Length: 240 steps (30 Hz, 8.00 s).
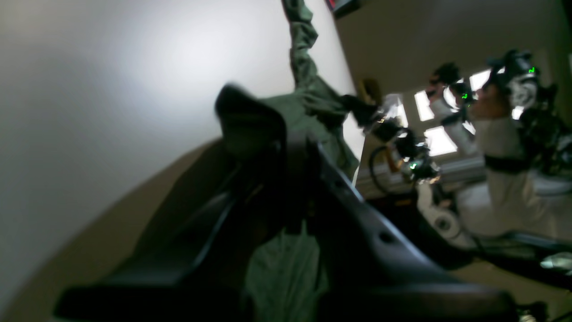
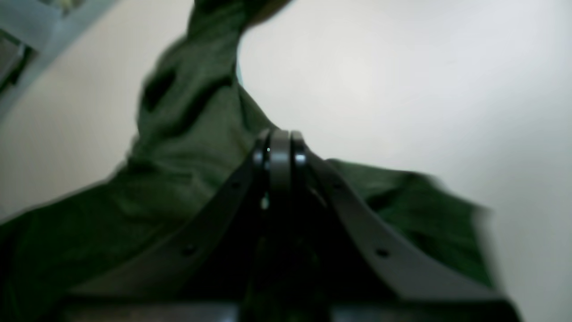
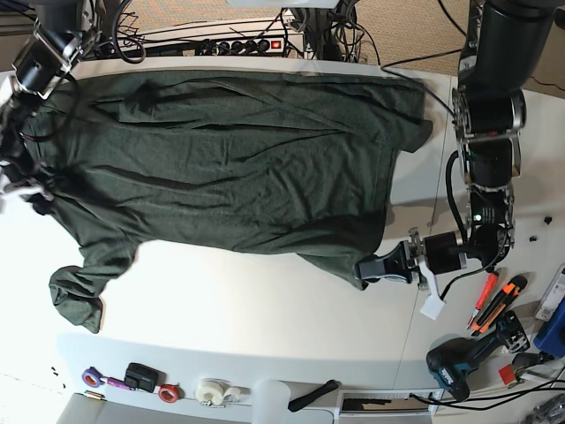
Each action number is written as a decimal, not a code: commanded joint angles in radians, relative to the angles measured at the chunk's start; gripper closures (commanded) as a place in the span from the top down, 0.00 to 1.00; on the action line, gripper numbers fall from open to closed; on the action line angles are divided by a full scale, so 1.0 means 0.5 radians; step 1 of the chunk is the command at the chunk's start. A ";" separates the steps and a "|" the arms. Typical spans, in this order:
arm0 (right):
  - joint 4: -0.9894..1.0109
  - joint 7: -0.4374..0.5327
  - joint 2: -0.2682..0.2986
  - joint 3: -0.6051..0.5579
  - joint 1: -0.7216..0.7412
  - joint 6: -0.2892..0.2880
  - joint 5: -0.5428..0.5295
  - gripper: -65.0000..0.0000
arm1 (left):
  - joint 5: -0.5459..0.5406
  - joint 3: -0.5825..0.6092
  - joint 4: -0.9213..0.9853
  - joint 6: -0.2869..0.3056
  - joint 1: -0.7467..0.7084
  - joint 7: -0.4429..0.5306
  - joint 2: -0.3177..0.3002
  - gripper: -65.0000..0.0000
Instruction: Layout the t-shirt on the table in an organized manner, then fold the t-shirt properly
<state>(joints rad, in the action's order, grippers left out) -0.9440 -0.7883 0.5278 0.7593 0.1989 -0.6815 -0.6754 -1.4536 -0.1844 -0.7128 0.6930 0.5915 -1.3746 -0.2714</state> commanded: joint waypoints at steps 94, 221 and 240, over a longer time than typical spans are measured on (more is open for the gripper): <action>0.214 0.513 -0.032 -0.494 0.356 0.147 0.584 0.34 | 0.134 -0.496 -1.289 0.010 -0.822 0.462 -0.206 0.39; 1.000 1.317 -0.268 -0.373 0.727 0.525 1.173 0.32 | 0.358 -0.496 -1.289 0.010 -0.822 0.551 -0.200 0.32; -0.338 0.639 -0.420 -0.435 0.087 -0.033 0.081 0.00 | 0.350 -0.496 -1.289 0.010 -0.822 0.552 -0.198 0.32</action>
<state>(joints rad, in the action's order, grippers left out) -1.1007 -0.4976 0.2985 0.5419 0.2176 -0.6842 -0.6205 -1.2457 -0.4271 -1.3418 0.6899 0.1608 -1.1202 -0.3550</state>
